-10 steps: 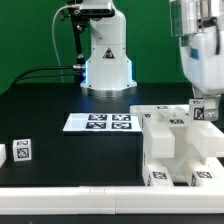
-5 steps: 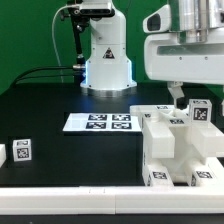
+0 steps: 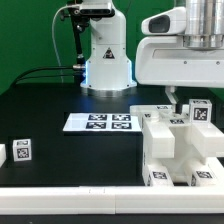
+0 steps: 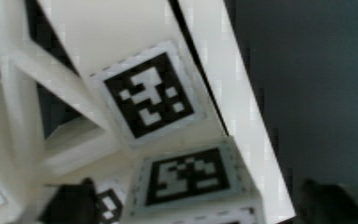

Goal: Assemble chair

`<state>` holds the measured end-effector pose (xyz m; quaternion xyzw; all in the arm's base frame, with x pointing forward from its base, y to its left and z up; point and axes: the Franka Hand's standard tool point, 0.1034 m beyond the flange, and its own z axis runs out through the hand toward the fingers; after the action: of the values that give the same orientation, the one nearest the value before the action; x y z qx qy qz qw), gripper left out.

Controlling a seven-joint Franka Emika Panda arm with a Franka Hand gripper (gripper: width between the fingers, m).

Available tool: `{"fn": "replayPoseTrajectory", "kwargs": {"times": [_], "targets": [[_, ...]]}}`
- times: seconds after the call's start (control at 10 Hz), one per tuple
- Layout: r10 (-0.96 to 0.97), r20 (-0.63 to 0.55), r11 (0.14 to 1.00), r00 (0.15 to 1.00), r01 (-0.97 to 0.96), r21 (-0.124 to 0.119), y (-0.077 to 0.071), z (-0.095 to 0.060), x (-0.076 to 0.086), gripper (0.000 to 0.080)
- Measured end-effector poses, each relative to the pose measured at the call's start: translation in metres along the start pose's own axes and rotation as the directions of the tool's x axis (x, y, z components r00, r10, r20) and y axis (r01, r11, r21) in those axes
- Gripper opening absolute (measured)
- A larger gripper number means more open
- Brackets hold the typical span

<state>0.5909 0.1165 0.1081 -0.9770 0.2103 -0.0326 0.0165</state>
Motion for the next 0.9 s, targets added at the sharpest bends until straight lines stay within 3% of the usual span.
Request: {"fn": "replayPoseTrajectory", "kwargs": {"times": [0.2, 0.4, 0.6, 0.7, 0.9], "targets": [[0.08, 0.001, 0.997, 0.997, -0.08, 0.001, -0.0001, 0.0002, -0.0002, 0.0259], [0.232, 0.0, 0.973, 0.973, -0.232, 0.001, -0.0003, 0.0005, 0.0005, 0.0264], [0.451, 0.0, 0.893, 0.893, -0.451, 0.006, -0.0022, 0.0005, 0.0038, 0.0264], [0.56, 0.006, 0.828, 0.828, -0.56, 0.008, -0.0022, 0.0006, 0.0037, 0.0264], [0.789, 0.032, 0.614, 0.614, -0.789, 0.012, -0.003, 0.0011, 0.0035, 0.0264]]}}
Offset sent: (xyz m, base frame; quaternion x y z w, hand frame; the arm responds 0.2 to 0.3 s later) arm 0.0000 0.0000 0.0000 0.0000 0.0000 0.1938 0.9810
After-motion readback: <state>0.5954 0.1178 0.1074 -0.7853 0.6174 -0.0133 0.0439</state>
